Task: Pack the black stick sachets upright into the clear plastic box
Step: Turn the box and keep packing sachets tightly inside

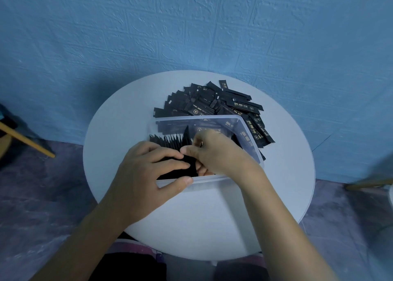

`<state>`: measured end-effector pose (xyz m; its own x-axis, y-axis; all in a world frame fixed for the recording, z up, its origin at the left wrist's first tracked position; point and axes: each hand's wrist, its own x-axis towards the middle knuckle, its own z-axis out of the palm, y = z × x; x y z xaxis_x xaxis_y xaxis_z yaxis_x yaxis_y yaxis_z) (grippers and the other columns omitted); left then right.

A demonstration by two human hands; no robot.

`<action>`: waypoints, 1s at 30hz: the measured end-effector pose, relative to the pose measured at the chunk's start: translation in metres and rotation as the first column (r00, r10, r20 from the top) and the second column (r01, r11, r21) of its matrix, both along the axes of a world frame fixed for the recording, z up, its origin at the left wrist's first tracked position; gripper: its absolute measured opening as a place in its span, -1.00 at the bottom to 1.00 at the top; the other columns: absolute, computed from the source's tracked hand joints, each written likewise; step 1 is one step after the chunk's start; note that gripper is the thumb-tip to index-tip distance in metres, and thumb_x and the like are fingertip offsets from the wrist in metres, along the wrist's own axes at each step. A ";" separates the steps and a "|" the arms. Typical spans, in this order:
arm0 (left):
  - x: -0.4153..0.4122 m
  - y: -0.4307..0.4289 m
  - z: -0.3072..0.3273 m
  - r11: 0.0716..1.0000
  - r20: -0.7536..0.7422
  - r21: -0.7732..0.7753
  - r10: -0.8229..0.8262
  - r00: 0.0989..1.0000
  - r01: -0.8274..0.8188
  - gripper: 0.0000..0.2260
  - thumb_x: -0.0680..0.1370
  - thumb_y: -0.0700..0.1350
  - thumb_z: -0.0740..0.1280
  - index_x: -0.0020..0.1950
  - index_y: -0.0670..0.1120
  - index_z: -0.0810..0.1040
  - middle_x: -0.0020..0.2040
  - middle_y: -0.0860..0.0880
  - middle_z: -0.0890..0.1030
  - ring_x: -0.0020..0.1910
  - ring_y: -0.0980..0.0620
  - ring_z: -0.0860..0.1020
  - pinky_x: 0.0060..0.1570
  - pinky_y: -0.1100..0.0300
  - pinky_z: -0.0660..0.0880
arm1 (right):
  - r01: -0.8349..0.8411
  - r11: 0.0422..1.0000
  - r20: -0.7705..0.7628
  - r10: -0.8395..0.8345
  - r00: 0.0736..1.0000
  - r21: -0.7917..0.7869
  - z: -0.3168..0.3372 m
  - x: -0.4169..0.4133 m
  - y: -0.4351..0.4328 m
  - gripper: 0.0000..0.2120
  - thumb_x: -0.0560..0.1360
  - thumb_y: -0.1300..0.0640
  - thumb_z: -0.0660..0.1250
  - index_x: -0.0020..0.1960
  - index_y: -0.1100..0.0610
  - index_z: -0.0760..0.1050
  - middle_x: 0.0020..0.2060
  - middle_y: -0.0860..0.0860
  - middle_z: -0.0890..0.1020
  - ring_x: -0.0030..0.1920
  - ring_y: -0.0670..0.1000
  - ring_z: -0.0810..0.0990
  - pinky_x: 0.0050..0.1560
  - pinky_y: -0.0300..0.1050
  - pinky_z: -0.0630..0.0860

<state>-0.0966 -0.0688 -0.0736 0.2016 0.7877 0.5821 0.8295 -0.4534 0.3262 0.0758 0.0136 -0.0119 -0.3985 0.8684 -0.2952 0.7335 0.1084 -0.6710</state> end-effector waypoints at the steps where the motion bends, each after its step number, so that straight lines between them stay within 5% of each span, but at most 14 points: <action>1: 0.000 0.000 0.000 1.000 0.006 0.000 0.002 1.000 -0.002 -0.65 0.57 0.26 0.26 0.07 0.09 0.74 0.10 0.21 0.66 0.02 0.03 0.52 0.09 0.04 0.47 | 0.000 1.000 -0.007 0.000 1.000 -0.015 0.000 0.002 0.001 -0.73 0.62 -0.01 0.32 -0.07 0.20 0.48 -0.47 -0.01 0.63 -0.44 -0.06 0.66 -0.35 -0.19 0.57; 10: 0.000 0.000 -0.002 1.000 0.025 -0.022 0.004 1.000 -0.004 -0.61 0.60 0.30 0.22 0.08 0.10 0.73 0.11 0.22 0.65 0.03 0.05 0.51 0.08 -0.01 0.48 | -0.040 0.997 0.011 0.041 0.999 -0.059 0.001 0.008 0.003 -0.76 0.64 0.03 0.29 -0.08 0.18 0.53 -0.43 -0.02 0.63 -0.40 -0.07 0.65 -0.15 -0.10 0.65; 16: 0.000 0.000 0.000 0.999 0.029 -0.033 -0.013 0.999 0.014 -0.58 0.62 0.32 0.17 0.17 0.14 0.71 0.12 0.25 0.64 0.03 0.04 0.51 0.09 0.01 0.48 | -0.018 0.997 -0.002 0.018 1.000 -0.080 0.000 0.004 0.004 -0.76 0.63 0.02 0.31 -0.14 0.14 0.51 -0.45 -0.02 0.62 -0.48 -0.10 0.59 -0.34 -0.22 0.55; 20: 0.000 0.000 0.002 0.999 0.017 -0.029 -0.018 1.000 0.019 -0.60 0.62 0.31 0.16 0.13 0.16 0.72 0.11 0.24 0.64 0.03 0.06 0.50 0.07 0.02 0.48 | -0.028 0.997 -0.014 0.027 1.000 -0.071 -0.001 0.005 0.004 -0.73 0.65 0.01 0.28 -0.14 0.15 0.51 -0.44 -0.01 0.63 -0.43 -0.08 0.64 -0.25 -0.15 0.61; 26: -0.001 -0.001 0.001 0.999 0.008 -0.032 -0.015 1.000 0.016 -0.68 0.59 0.26 0.25 0.10 0.16 0.73 0.12 0.23 0.63 0.04 0.07 0.50 0.08 -0.01 0.48 | -0.088 0.996 0.126 0.086 0.988 0.010 -0.001 0.004 0.004 -0.74 0.66 0.04 0.20 -0.12 0.16 0.51 -0.40 0.00 0.66 -0.34 -0.01 0.67 -0.05 -0.04 0.62; 30: -0.001 -0.002 0.002 0.999 0.002 -0.038 -0.006 1.000 0.007 -0.65 0.60 0.27 0.24 0.14 0.15 0.72 0.12 0.23 0.63 0.04 0.05 0.51 0.08 -0.02 0.49 | -0.109 0.994 0.165 0.110 0.980 -0.018 0.003 0.005 0.005 -0.74 0.63 0.05 0.23 -0.14 0.15 0.54 -0.46 -0.02 0.61 -0.39 -0.03 0.58 -0.11 -0.05 0.57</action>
